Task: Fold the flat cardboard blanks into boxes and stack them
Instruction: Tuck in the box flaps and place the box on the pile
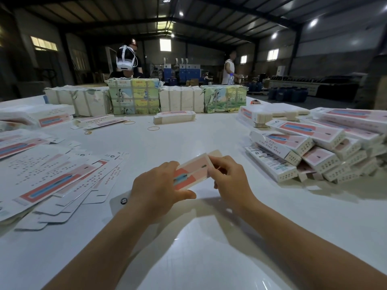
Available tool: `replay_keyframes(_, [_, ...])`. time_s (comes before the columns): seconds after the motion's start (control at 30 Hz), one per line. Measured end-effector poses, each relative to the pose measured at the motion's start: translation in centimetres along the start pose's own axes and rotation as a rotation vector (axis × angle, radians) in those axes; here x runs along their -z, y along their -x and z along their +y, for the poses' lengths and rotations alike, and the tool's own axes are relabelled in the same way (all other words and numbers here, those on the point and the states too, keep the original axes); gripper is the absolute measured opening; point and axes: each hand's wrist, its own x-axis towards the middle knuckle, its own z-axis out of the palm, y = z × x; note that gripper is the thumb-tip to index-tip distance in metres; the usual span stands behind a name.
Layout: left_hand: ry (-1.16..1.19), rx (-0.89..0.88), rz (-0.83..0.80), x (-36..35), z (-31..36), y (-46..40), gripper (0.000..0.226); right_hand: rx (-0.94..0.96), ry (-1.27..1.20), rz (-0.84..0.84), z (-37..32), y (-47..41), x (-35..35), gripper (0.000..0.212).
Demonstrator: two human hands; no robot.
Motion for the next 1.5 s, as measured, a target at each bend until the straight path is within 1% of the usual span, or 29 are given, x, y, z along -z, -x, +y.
replay_keyframes(0.07, [0.001,0.006,0.011,-0.2,0.1,0.0,0.058,-0.019,-0.03,-0.017,-0.3,-0.1,0.1,0.034])
replay_keyframes(0.13, [-0.011,0.011,0.027,-0.2,0.1,-0.1,0.057,-0.027,-0.004,-0.045,-0.3,-0.2,0.3,0.03])
replay_keyframes(0.2, [-0.026,0.014,0.031,-0.1,0.0,-0.1,0.056,0.002,0.148,-0.025,-0.3,-0.3,0.4,0.026])
replay_keyframes(0.23, [-0.03,0.013,0.032,-0.1,-0.1,-0.2,0.056,0.034,0.263,0.031,-0.3,-0.4,0.6,0.032])
replay_keyframes(0.3, [-0.029,0.018,0.039,-0.1,-0.3,-0.3,0.054,0.081,0.401,0.154,0.1,-0.8,1.2,0.062])
replay_keyframes(0.33, [-0.025,0.019,0.044,0.0,-0.4,-0.3,0.054,0.03,0.365,0.166,0.3,-1.1,1.4,0.078])
replay_keyframes(0.37, [-0.02,0.016,0.048,0.0,-0.4,-0.3,0.054,-0.089,0.228,0.131,0.4,-1.3,1.7,0.089])
replay_keyframes(0.4, [-0.019,0.007,0.049,0.0,-0.4,-0.3,0.055,-0.247,0.007,0.065,0.2,-1.5,1.8,0.094])
replay_keyframes(0.43, [-0.021,-0.005,0.044,0.0,-0.4,-0.2,0.056,-0.405,-0.239,-0.019,0.2,-1.5,1.8,0.088])
replay_keyframes(0.47, [-0.026,-0.015,0.037,0.0,-0.3,-0.2,0.057,-0.528,-0.442,-0.095,0.2,-1.6,1.7,0.072])
replay_keyframes(0.5, [-0.032,-0.022,0.028,0.0,-0.2,-0.2,0.058,-0.578,-0.542,-0.137,0.2,-1.7,1.7,0.051])
replay_keyframes(0.53, [-0.036,-0.025,0.022,0.0,-0.2,-0.2,0.058,-0.563,-0.544,-0.143,0.2,-1.7,1.6,0.035])
replay_keyframes(0.6, [-0.03,-0.022,0.018,0.0,-0.1,-0.2,0.057,-0.402,-0.416,-0.086,0.1,-1.3,1.4,0.02])
replay_keyframes(0.63, [-0.021,-0.018,0.015,0.0,-0.1,-0.2,0.057,-0.273,-0.269,-0.058,0.0,-1.1,1.3,0.015])
replay_keyframes(0.7, [-0.021,-0.01,0.003,-0.1,-0.1,-0.2,0.06,-0.021,0.137,-0.043,-0.4,-0.4,1.1,0.008])
replay_keyframes(0.73, [-0.04,-0.008,-0.001,-0.3,0.0,-0.2,0.062,0.074,0.324,-0.051,-0.5,0.0,0.8,0.008])
replay_keyframes(0.77, [-0.065,-0.008,-0.004,-0.4,0.1,-0.1,0.064,0.141,0.442,-0.058,-0.6,0.3,0.5,0.009])
replay_keyframes(0.8, [-0.083,-0.008,-0.003,-0.5,0.2,-0.2,0.066,0.18,0.492,-0.058,-0.6,0.5,0.3,0.009])
replay_keyframes(0.87, [-0.094,-0.003,0.007,-0.7,0.3,-0.2,0.067,0.215,0.494,-0.043,-0.6,0.8,0.1,0.011])
replay_keyframes(0.9, [-0.098,-0.003,0.018,-0.7,0.3,-0.2,0.066,0.21,0.462,-0.04,-0.7,0.8,0.0,0.01])
replay_keyframes(0.97, [-0.1,-0.008,0.047,-0.7,0.2,-0.2,0.064,0.142,0.339,-0.041,-0.9,0.8,0.0,0.013])
replay_keyframes(1.07, [-0.091,-0.018,0.107,-0.6,-0.3,-0.2,0.063,-0.057,0.009,-0.041,-1.2,0.2,0.0,0.032])
replay_keyframes(1.13, [-0.085,-0.027,0.134,-0.5,-0.5,-0.3,0.064,-0.163,-0.201,-0.051,-1.3,-0.2,0.2,0.033])
replay_keyframes(1.17, [-0.086,-0.034,0.138,-0.5,-0.6,-0.3,0.064,-0.201,-0.263,-0.063,-1.3,-0.4,0.4,0.033])
replay_keyframes(1.23, [-0.095,-0.05,0.134,-0.5,-0.7,-0.3,0.065,-0.253,-0.321,-0.088,-1.1,-0.7,0.7,0.028])
replay_keyframes(1.3, [-0.094,-0.068,0.144,-0.6,-0.6,-0.2,0.066,-0.275,-0.331,-0.084,-0.8,-0.7,0.8,0.023])
replay_keyframes(1.43, [-0.068,-0.086,0.183,-0.5,-0.5,-0.1,0.068,-0.283,-0.368,-0.015,-0.6,-0.8,0.8,0.026])
replay_keyframes(1.5, [-0.067,-0.093,0.194,-0.4,-0.5,0.1,0.069,-0.281,-0.386,-0.012,-0.7,-0.7,0.8,0.026])
